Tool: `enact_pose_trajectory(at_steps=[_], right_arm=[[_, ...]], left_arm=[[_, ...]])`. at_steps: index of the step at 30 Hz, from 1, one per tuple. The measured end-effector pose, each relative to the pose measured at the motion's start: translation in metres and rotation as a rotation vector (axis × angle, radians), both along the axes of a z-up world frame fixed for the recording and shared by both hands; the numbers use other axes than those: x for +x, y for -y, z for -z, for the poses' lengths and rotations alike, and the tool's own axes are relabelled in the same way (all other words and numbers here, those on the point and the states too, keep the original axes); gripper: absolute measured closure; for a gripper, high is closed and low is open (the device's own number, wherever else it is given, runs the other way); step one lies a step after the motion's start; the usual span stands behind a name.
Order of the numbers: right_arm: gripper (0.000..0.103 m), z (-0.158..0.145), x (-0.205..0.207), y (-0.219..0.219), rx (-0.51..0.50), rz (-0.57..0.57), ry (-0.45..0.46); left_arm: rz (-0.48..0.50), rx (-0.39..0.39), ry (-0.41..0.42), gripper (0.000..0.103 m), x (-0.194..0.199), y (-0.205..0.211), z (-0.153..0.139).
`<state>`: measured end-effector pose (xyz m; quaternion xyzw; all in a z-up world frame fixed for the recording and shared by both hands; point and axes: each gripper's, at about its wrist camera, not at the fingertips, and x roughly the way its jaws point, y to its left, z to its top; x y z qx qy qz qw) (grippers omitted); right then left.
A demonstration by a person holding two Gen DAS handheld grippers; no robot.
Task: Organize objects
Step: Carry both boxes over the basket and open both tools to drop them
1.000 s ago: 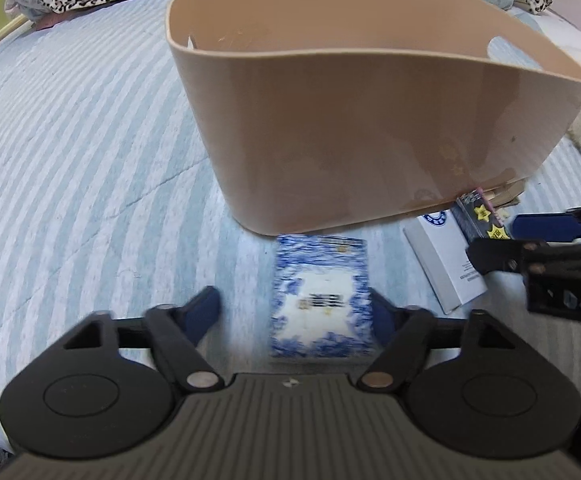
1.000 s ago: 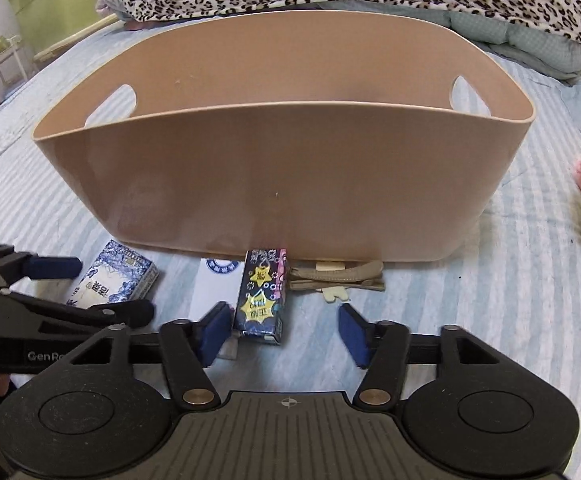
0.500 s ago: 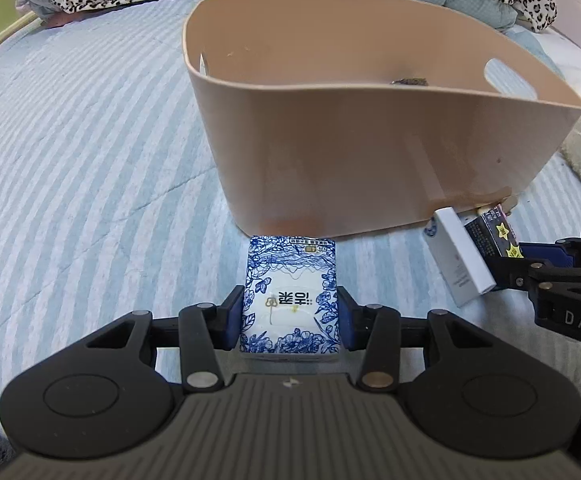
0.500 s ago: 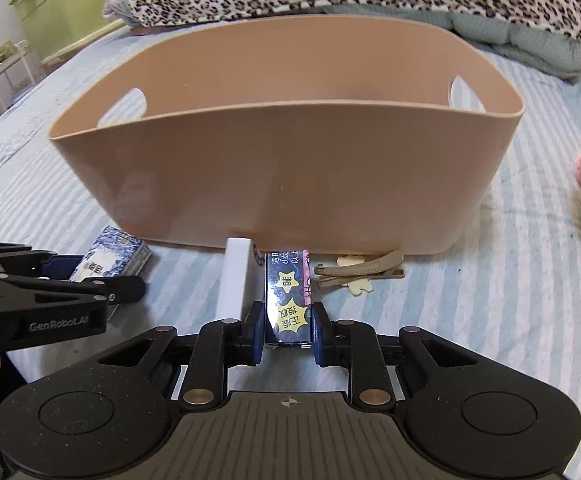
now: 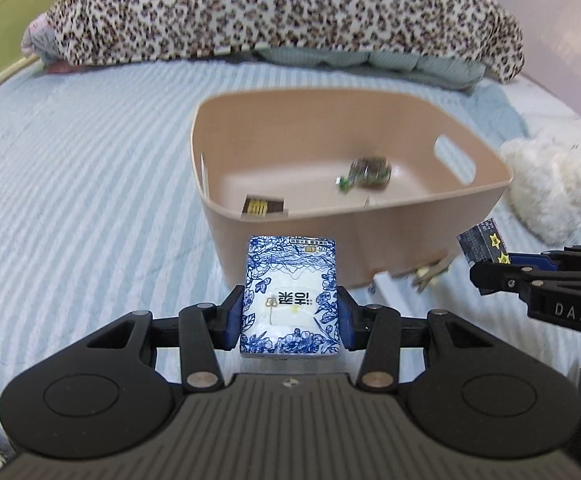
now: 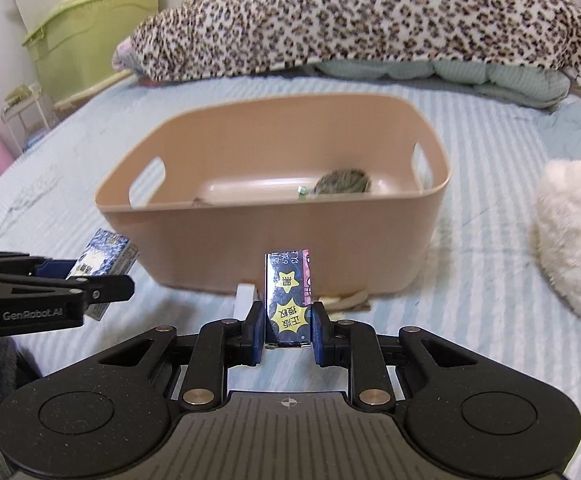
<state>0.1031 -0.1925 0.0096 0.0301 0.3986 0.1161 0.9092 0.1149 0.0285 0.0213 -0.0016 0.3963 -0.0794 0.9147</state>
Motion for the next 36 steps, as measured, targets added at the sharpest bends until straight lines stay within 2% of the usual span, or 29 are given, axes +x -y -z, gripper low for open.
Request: enact_pose_trajectory(at_steps=[7, 16, 23, 27, 31, 35, 36], right_arm=[[0.082, -0.034, 0.007, 0.016, 0.008, 0.027, 0.087], [0.082, -0.05, 0.048, 0.016, -0.011, 0.053, 0.177], [0.082, -0.032, 0.086, 0.017, -0.043, 0.084, 0.144], [0.082, -0.014, 0.102, 0.015, -0.086, 0.093, 0.104], [0.082, 0.003, 0.112, 0.014, -0.11, 0.092, 0.051], [0.081, 0.007, 0.114, 0.015, -0.114, 0.099, 0.028], [0.069, 0.005, 0.113, 0.016, -0.105, 0.099, 0.024]], left_arm=[[0.008, -0.004, 0.105, 0.055, -0.003, 0.001, -0.038], [-0.021, 0.03, 0.159, 0.055, 0.043, 0.025, -0.052], [-0.047, 0.078, 0.134, 0.055, 0.092, 0.046, -0.03], [-0.062, 0.106, 0.073, 0.055, 0.112, 0.052, -0.006], [-0.072, 0.109, 0.003, 0.055, 0.125, 0.054, 0.017], [-0.055, 0.104, -0.013, 0.055, 0.124, 0.052, 0.025], [-0.053, 0.099, -0.012, 0.055, 0.122, 0.051, 0.023]])
